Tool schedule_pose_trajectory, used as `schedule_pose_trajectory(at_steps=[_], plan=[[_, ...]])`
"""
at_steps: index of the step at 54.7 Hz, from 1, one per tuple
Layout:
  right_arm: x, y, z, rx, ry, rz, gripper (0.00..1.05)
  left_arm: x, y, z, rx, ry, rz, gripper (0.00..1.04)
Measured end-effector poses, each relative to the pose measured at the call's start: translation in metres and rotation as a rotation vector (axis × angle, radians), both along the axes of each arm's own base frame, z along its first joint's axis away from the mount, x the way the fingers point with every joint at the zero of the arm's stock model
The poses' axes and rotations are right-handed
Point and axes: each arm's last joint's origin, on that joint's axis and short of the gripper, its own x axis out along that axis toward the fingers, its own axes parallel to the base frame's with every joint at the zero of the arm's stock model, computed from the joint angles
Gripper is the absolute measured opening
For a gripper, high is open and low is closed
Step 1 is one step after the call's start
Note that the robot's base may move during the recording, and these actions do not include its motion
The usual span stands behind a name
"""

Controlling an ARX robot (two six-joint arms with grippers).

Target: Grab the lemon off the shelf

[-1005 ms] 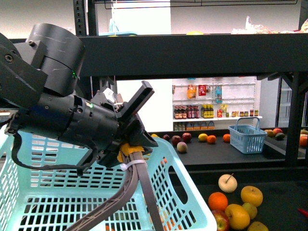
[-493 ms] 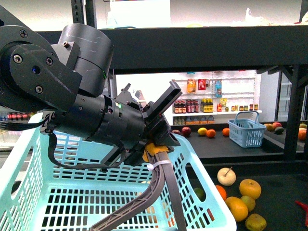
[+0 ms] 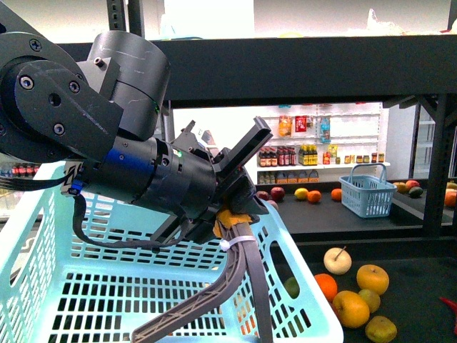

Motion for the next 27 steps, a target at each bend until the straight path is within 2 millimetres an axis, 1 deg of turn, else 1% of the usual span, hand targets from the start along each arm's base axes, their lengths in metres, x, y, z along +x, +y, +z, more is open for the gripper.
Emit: schedule_pose_trajectory(at_steps=[7, 14, 27], plan=[[0.024, 0.002, -0.018, -0.007, 0.011, 0.062, 0.97, 0.0, 0.0, 0.0, 0.0, 0.0, 0.001, 0.13], [0.042, 0.004, -0.036, -0.007, 0.008, 0.094, 0.97, 0.0, 0.0, 0.0, 0.001, 0.0, 0.002, 0.13], [0.079, 0.007, -0.071, -0.078, -0.004, 0.133, 0.97, 0.0, 0.0, 0.0, 0.001, -0.001, 0.003, 0.13]])
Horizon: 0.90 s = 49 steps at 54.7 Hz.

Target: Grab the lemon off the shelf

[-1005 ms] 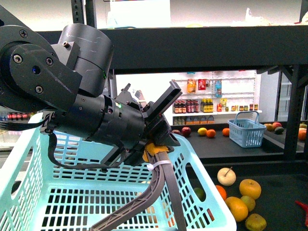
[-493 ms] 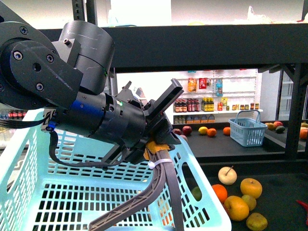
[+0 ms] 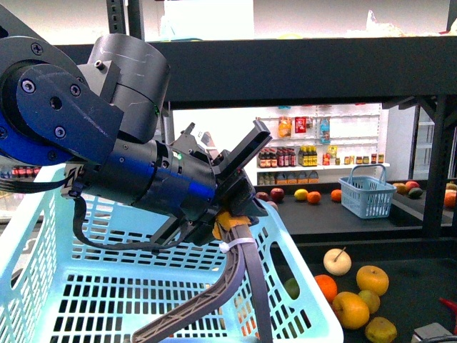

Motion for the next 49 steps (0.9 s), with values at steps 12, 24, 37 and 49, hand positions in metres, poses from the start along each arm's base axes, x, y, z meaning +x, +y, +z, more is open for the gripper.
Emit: schedule_pose_trajectory(at_steps=[12, 24, 37, 49], plan=[[0.036, 0.004, -0.028, -0.007, -0.009, 0.031, 0.97, 0.0, 0.0, 0.0, 0.0, 0.0, -0.001, 0.13], [0.061, 0.011, -0.046, -0.006, -0.014, 0.052, 0.97, 0.0, 0.0, 0.0, 0.0, 0.0, 0.0, 0.13], [0.074, 0.014, -0.063, -0.021, -0.008, 0.046, 0.97, 0.0, 0.0, 0.0, -0.001, 0.0, -0.001, 0.13], [0.087, 0.013, -0.071, -0.021, -0.016, 0.035, 0.97, 0.0, 0.0, 0.0, 0.0, 0.0, -0.001, 0.13]])
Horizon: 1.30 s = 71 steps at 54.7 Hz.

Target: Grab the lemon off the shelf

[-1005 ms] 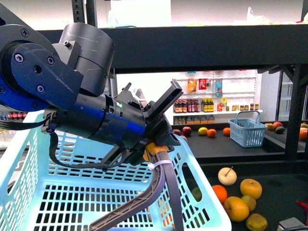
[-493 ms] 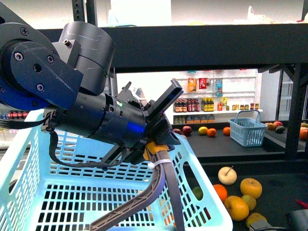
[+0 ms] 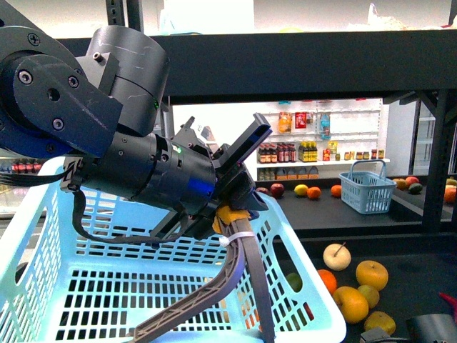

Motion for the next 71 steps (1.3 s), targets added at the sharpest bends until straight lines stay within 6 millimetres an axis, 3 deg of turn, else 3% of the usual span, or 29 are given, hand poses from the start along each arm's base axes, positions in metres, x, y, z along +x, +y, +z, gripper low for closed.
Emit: schedule_pose_trajectory(at_steps=[6, 21, 34, 42, 46, 48, 52, 59, 66, 71], plan=[[0.0, 0.002, -0.004, 0.003, 0.013, 0.002, 0.95, 0.0, 0.0, 0.0, 0.0, 0.0, 0.0, 0.13], [-0.004, 0.006, -0.013, 0.006, 0.07, 0.004, 0.58, 0.0, 0.0, 0.0, 0.0, 0.0, 0.0, 0.13], [-0.008, 0.004, -0.007, -0.002, 0.08, -0.03, 0.54, 0.0, 0.0, 0.0, 0.0, 0.0, 0.0, 0.13], [-0.014, -0.003, 0.014, -0.002, 0.035, -0.059, 0.54, 0.0, 0.0, 0.0, 0.0, 0.0, 0.0, 0.13], [-0.017, -0.011, 0.047, -0.012, -0.043, -0.083, 0.54, 0.0, 0.0, 0.0, 0.0, 0.0, 0.0, 0.13], [-0.02, -0.017, 0.074, -0.013, -0.106, -0.098, 0.54, 0.0, 0.0, 0.0, 0.0, 0.0, 0.0, 0.13], [-0.025, -0.022, 0.103, -0.01, -0.171, -0.103, 0.54, 0.0, 0.0, 0.0, 0.0, 0.0, 0.0, 0.13], [-0.047, -0.024, 0.167, 0.046, -0.279, -0.097, 0.54, 0.0, 0.0, 0.0, 0.0, 0.0, 0.0, 0.13], [-0.077, 0.0, 0.242, 0.193, -0.383, -0.032, 0.54, 0.0, 0.0, 0.0, 0.0, 0.0, 0.0, 0.13], [-0.087, 0.022, 0.274, 0.274, -0.424, 0.023, 0.54, 0.0, 0.0, 0.0, 0.0, 0.0, 0.0, 0.13]])
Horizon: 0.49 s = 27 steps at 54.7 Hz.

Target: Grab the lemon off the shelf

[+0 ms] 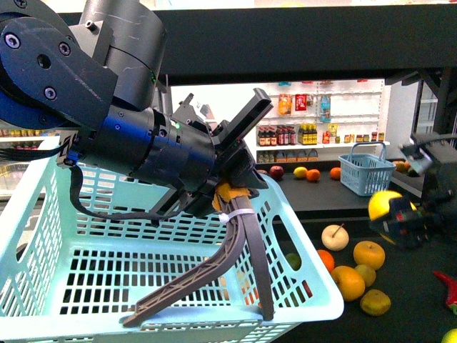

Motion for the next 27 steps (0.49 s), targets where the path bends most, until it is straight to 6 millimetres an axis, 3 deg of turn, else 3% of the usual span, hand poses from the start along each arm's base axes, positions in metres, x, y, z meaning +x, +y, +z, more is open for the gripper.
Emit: schedule_pose_trajectory(at_steps=[7, 27], plan=[[-0.005, 0.026, 0.012, 0.055, -0.009, 0.048, 0.54, 0.0, 0.0, 0.0, 0.0, 0.0, 0.0, 0.13], [-0.015, 0.098, -0.006, 0.143, 0.088, 0.161, 0.54, 0.0, 0.0, 0.0, 0.0, 0.0, 0.0, 0.12]])
